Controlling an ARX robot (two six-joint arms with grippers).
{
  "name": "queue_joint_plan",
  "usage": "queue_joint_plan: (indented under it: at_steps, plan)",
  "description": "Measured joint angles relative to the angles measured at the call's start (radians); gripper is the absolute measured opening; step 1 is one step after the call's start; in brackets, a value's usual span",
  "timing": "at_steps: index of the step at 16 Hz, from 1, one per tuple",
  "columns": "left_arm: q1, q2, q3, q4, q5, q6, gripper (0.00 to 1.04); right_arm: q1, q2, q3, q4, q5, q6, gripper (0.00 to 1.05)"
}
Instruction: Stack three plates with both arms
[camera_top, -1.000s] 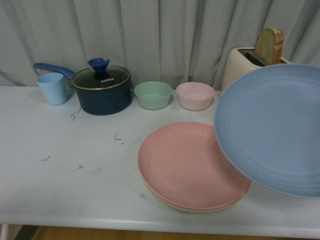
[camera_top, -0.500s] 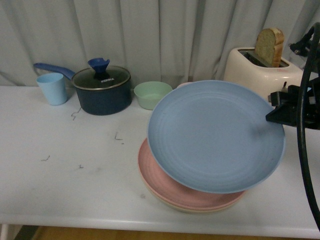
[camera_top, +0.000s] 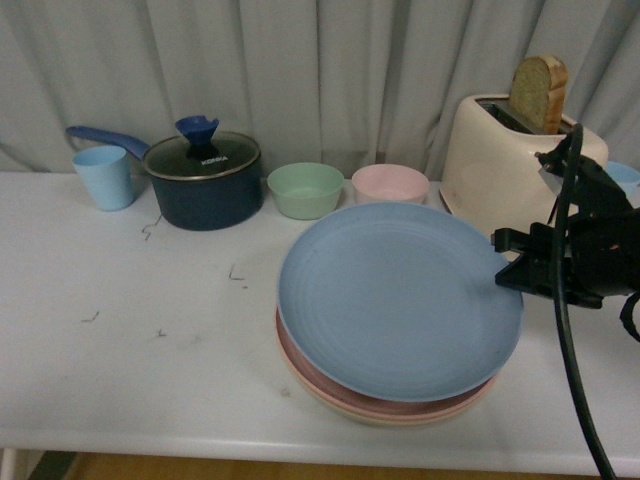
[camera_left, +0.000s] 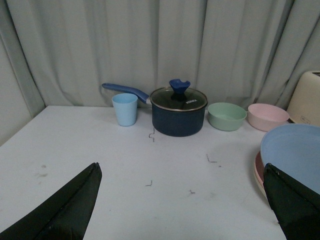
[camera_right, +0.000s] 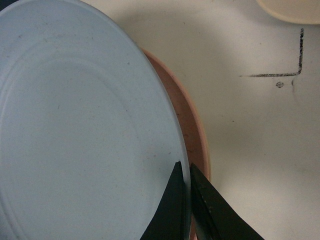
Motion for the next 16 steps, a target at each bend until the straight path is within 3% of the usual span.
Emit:
queue_joint_plan:
  at_steps: [4,13,16]
  plan:
    - [0.000,0.000,0.000,0.000,0.000,0.000,0.98,0.019,0.069,0.013,0.006,-0.001,0.042,0.03]
    - [0.000,0.000,0.000,-0.001,0.000,0.000,0.98,-0.030,-0.110,-0.054,0.016,-0.042,0.081,1.00]
    - [0.000,0.000,0.000,0.000,0.000,0.000,0.98,-0.029,-0.108,-0.055,0.011,-0.040,0.081,0.98]
